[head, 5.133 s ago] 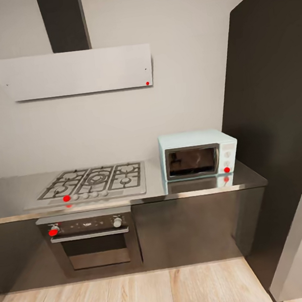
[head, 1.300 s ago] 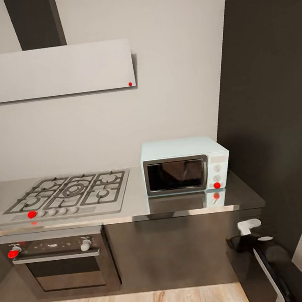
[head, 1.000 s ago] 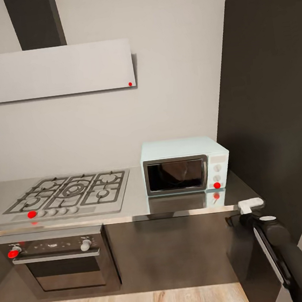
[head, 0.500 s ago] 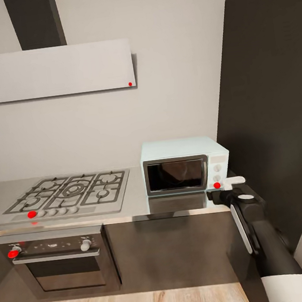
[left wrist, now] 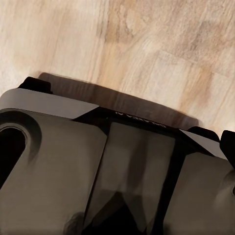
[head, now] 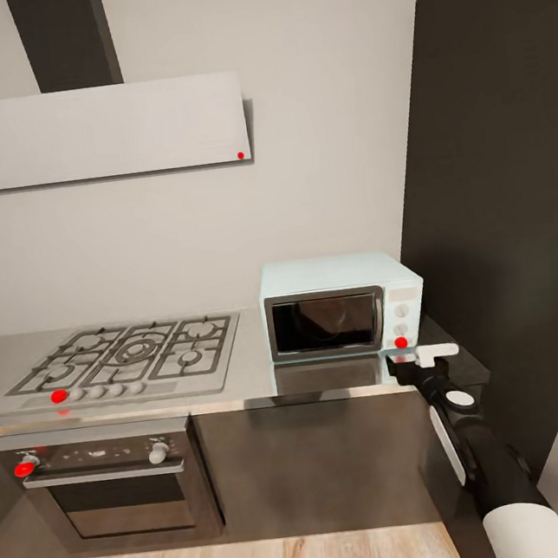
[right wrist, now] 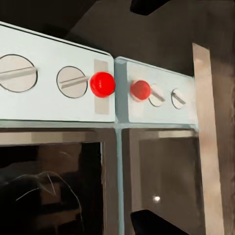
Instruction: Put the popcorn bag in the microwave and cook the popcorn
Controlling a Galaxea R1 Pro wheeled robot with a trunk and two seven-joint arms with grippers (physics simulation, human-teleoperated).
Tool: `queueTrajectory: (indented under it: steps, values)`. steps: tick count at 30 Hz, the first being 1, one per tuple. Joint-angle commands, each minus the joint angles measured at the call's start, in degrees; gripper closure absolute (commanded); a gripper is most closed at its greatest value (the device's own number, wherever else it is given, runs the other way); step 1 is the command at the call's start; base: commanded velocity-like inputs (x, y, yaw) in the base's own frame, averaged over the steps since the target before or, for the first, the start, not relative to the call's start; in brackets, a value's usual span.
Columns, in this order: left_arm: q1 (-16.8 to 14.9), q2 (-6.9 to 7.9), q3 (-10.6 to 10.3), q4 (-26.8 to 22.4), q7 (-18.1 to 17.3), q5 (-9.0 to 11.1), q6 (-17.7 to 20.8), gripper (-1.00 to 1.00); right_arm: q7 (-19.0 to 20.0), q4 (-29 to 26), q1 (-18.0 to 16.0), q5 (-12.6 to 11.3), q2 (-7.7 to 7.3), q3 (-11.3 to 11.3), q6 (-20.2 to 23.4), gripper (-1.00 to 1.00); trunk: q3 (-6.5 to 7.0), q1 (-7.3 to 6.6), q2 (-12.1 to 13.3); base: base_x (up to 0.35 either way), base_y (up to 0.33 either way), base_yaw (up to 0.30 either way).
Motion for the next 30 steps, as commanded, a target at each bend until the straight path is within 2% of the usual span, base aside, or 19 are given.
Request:
queueTrajectory:
  steps: [1, 9, 16, 30]
  values:
    - [0.0, -0.01, -0.5, 0.0, 0.2, 0.5, 0.0, -1.0, 0.3, 0.5, 0.0, 0.6, 0.04, -0.2, 0.2, -1.0, -0.08, 0.0, -0.1, 0.0, 0.0, 0.0]
    - [0.0, 0.16, -0.4, -0.1, 0.1, 0.4, 0.0, -1.0, 1.5, 1.7, 0.0, 0.3, -1.55, -0.3, 0.4, -1.0, -0.08, 0.0, -0.1, 0.0, 0.0, 0.0]
    - [0.0, 0.1, -0.5, -0.1, 0.1, 0.3, 0.0, -1.0, 4.1, 1.7, 0.0, 0.4, -1.67, -0.3, 0.7, -1.0, -0.08, 0.0, -0.1, 0.0, -0.001, 0.0]
    - [0.0, 0.16, -0.5, -0.1, 0.1, 0.3, 0.0, -1.0, 4.4, 1.7, 0.0, 0.4, -1.63, -0.2, 0.8, -1.0, -0.08, 0.0, -0.1, 0.006, -0.049, 0.0]
